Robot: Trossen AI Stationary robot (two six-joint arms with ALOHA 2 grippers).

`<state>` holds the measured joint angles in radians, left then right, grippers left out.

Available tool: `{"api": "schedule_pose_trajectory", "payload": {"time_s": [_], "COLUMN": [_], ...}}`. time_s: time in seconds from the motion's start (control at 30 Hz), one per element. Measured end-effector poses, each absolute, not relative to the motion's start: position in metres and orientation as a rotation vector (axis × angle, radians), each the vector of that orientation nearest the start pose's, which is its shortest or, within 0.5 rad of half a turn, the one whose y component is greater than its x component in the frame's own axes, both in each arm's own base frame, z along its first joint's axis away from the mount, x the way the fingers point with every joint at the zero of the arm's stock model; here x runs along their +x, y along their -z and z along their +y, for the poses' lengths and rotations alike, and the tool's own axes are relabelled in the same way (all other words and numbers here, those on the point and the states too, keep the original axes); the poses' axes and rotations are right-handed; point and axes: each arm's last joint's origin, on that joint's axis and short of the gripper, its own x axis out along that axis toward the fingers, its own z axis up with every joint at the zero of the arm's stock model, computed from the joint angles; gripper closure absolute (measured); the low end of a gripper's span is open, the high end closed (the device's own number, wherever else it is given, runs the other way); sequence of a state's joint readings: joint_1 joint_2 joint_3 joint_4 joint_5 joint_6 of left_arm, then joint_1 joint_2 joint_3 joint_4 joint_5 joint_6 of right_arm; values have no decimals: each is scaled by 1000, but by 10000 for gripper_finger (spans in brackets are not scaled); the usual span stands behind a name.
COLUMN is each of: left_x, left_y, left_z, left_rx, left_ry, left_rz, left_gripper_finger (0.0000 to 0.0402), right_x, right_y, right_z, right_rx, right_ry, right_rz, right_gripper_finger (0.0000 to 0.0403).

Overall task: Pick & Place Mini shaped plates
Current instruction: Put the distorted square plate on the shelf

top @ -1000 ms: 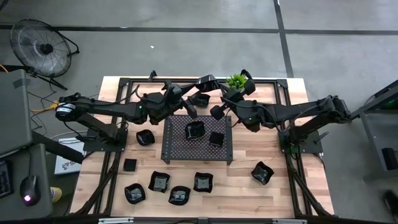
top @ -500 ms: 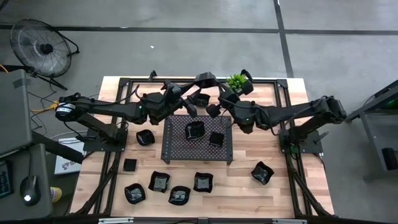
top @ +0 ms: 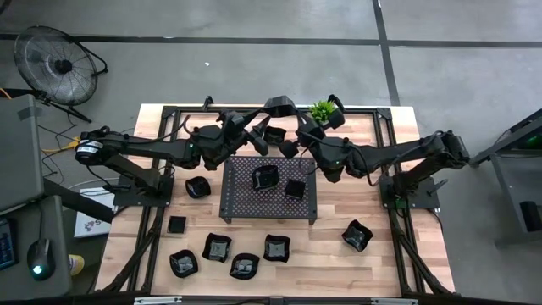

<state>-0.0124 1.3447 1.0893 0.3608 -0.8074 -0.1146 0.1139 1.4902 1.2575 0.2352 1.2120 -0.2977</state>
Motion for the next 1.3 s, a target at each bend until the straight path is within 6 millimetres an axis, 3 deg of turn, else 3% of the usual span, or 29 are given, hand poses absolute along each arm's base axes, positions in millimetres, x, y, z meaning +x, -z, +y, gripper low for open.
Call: {"api": "schedule_pose_trajectory", "payload": {"time_s": [0.5, 1.0, 1.17, 1.3], "left_x": [308, 310, 310, 310], "left_y": [-364, -363, -363, -363], "left_z": [22, 27, 27, 27], "left_rx": [-184, -185, -185, -186], "left_ry": [-813, -755, -760, -765], "left_rz": [-201, -199, -200, -201], "left_gripper_finger": [226, 358, 393, 397], "right_x": [330, 331, 331, 331], "right_y": [-370, -370, -369, -369], "right_z": [10, 10, 10, 11], "right_rx": [-273, -283, -297, -302], "right_ry": [1076, 1052, 1051, 1047], "right_rz": [154, 158, 169, 171], "right_gripper_finger": [403, 403, 403, 403]}}
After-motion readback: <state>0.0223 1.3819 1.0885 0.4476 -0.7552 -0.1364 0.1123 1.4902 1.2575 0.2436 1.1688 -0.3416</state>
